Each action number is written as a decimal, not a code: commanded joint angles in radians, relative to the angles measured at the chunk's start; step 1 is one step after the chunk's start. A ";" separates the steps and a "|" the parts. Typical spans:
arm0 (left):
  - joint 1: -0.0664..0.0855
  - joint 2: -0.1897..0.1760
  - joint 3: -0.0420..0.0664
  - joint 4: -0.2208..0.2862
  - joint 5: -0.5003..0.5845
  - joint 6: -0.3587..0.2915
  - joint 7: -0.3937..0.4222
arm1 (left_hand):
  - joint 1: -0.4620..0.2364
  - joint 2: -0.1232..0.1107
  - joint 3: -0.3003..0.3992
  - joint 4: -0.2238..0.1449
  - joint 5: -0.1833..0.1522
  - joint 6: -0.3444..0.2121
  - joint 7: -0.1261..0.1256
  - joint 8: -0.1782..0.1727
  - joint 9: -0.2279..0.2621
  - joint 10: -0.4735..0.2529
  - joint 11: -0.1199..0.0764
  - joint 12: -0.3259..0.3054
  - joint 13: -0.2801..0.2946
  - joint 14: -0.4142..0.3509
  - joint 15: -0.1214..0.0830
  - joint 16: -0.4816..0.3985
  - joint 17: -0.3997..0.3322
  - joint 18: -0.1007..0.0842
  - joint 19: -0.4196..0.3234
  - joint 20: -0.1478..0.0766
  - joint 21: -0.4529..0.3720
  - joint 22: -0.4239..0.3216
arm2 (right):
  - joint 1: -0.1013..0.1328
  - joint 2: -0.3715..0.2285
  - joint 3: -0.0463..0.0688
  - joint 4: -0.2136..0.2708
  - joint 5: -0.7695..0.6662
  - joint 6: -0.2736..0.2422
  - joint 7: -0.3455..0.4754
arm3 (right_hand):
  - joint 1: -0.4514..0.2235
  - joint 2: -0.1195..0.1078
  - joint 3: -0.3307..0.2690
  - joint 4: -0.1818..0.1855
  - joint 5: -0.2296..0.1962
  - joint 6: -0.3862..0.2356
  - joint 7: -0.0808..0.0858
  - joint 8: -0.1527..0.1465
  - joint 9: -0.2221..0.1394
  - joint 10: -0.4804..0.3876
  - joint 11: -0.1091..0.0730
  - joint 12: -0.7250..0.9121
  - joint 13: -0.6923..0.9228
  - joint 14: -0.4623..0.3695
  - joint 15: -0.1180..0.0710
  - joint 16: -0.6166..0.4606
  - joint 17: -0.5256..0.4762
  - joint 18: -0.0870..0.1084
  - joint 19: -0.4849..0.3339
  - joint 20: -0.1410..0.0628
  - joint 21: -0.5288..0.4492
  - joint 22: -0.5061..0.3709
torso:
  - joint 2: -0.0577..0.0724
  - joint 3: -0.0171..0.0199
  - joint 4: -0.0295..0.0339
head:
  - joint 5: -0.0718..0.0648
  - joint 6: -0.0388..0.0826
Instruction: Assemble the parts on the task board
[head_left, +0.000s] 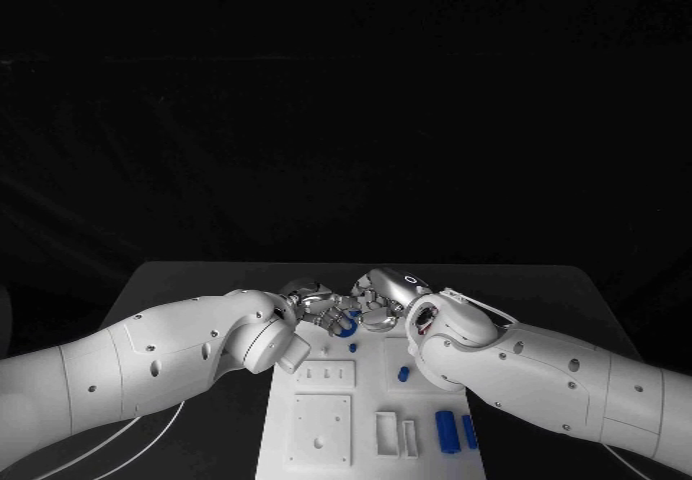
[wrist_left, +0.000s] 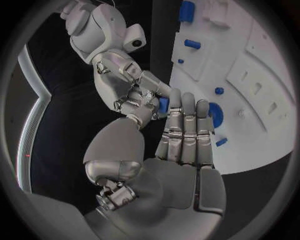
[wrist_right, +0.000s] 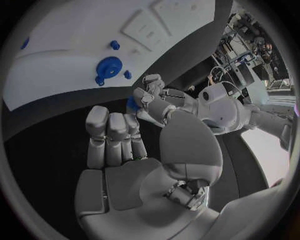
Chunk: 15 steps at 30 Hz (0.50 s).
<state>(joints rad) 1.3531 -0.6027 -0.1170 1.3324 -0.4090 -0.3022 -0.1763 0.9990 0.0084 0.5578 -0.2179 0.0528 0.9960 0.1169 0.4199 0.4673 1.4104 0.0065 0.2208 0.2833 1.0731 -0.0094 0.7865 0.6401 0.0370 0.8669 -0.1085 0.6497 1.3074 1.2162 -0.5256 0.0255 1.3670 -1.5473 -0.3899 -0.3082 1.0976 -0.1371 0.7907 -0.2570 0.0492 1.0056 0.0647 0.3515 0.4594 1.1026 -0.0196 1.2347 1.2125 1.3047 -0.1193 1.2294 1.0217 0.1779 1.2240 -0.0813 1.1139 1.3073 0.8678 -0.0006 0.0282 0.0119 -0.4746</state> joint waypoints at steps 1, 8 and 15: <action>0.002 0.003 0.003 0.005 -0.024 0.002 0.012 | -0.012 -0.002 0.000 0.002 -0.004 0.050 -0.040 0.011 0.013 0.017 -0.007 0.017 0.013 0.012 -0.010 0.022 0.008 0.017 0.013 -0.003 0.015 0.024 | -0.003 0.000 -0.002 0.004 0.005 0.020 0.021 | -0.004 0.006 0.007 0.001 0.001 0.031 0.025 0.008 0.034 0.008 -0.001 0.002 0.000 0.001 -0.009 -0.006 -0.001 0.084 0.000 -0.004 0.001 0.010 | 0.000 0.0004 0.0000 | 0.000 -0.002; 0.002 0.000 0.002 0.003 -0.056 -0.017 0.009 | -0.009 -0.039 0.016 -0.016 0.084 0.108 -0.067 0.034 0.058 0.071 -0.045 0.095 0.073 0.072 -0.055 0.102 0.034 0.011 0.025 -0.030 0.088 0.028 | -0.003 0.000 -0.003 -0.003 0.026 0.007 0.039 | -0.016 -0.019 0.004 -0.001 0.012 0.019 0.030 -0.002 0.030 -0.036 0.003 -0.032 -0.030 0.001 -0.005 -0.011 -0.002 0.084 0.000 -0.003 -0.003 0.008 | 0.000 0.0014 -0.0003 | 0.001 -0.005; 0.002 -0.002 0.002 0.001 -0.074 -0.016 -0.001 | -0.025 -0.055 0.027 -0.031 0.133 0.143 -0.083 0.025 0.102 0.086 -0.071 0.180 0.144 0.110 -0.091 0.175 0.050 0.006 0.028 -0.070 0.195 0.025 | -0.003 0.003 -0.005 -0.015 0.037 -0.002 0.051 | -0.036 -0.054 -0.014 0.016 0.023 0.007 0.034 -0.012 0.027 -0.051 0.007 -0.050 -0.042 0.001 -0.002 -0.018 -0.004 0.084 0.001 -0.002 -0.009 0.006 | 0.000 0.0018 0.0012 | 0.002 -0.003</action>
<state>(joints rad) 1.3529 -0.6059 -0.1171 1.3310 -0.4601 -0.3115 -0.1840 0.9744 -0.0411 0.5849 -0.2451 0.1793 1.0537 0.1147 0.4513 0.4852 1.4661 -0.0576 0.3934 0.4218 1.1802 -0.0985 0.9552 0.6888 0.0387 0.8903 -0.1182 0.8375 1.3073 1.2162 -0.5243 0.0219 1.3537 -1.5236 -0.3936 -0.2828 1.0621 -0.1829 0.7776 -0.2439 0.0773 0.9956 0.0747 0.3443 0.4901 1.0579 -0.0142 1.1895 1.1713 1.3046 -0.1190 1.2171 1.0190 0.1787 1.2254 -0.0798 1.1093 1.3073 0.8675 0.0005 0.0281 0.0127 -0.4815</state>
